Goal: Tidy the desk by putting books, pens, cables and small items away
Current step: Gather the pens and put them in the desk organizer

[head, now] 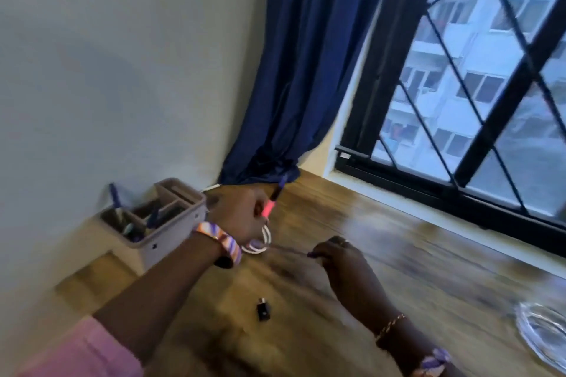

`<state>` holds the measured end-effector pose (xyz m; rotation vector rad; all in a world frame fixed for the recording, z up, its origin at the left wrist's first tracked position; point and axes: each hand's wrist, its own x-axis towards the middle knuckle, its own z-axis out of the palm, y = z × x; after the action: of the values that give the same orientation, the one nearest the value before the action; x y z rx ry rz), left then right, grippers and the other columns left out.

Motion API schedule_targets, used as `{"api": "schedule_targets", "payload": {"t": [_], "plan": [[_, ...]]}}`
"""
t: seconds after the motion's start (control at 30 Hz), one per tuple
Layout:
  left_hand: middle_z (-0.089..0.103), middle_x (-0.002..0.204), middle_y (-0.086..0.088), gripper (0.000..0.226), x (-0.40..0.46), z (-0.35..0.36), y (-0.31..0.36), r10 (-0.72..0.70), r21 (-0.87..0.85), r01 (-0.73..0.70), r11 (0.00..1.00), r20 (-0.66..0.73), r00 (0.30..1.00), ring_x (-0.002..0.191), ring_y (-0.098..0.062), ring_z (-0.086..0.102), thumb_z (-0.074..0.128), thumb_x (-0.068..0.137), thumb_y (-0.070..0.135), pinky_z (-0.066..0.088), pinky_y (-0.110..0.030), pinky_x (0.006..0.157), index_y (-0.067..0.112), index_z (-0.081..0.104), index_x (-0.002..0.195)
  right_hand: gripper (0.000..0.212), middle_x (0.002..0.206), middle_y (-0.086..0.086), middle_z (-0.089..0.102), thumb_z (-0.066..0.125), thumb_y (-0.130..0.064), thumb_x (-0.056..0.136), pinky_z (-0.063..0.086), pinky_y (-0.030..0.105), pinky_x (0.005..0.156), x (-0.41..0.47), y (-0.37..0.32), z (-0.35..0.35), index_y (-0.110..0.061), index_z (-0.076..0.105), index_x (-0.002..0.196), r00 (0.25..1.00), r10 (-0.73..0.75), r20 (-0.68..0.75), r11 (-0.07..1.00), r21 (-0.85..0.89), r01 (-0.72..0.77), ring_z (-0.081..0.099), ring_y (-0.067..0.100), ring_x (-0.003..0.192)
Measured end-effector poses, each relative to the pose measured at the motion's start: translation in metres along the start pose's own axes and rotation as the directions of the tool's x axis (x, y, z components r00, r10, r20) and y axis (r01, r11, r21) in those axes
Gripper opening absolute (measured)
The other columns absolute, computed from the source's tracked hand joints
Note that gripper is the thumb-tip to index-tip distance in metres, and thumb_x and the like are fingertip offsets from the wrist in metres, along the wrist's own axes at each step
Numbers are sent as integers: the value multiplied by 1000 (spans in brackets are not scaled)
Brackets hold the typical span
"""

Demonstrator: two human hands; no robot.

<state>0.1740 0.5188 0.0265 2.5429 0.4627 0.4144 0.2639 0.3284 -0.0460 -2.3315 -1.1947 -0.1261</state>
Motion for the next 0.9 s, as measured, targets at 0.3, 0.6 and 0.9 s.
{"api": "schedule_targets", "payload": {"t": [0.3,0.6,0.9], "plan": [[68,81,-13,13,-77,-152,-96,-204,-39,219,975,-549,810,87,-30,63,73,73,9,34,-28,67,4,67,83,17,85,5,59,57,-5,79,37,16,64,84,-160,-14,-10,71,88,915,-360,-184,933,-63,354,55,17,74],[72,73,-13,5,-63,-134,-156,-128,-98,96,990,-403,906,73,-26,69,66,74,6,52,-29,69,4,67,70,23,109,9,50,50,-6,91,49,31,79,110,-260,35,-7,59,112,921,-349,172,836,-387,389,53,24,101],[68,99,-16,19,-64,-119,-150,-143,-7,143,990,-132,981,93,-31,63,66,78,13,47,-30,74,4,65,94,35,113,0,52,54,-14,87,44,25,68,56,-240,3,-25,57,119,980,-195,41,910,-365,197,55,16,94]]}}
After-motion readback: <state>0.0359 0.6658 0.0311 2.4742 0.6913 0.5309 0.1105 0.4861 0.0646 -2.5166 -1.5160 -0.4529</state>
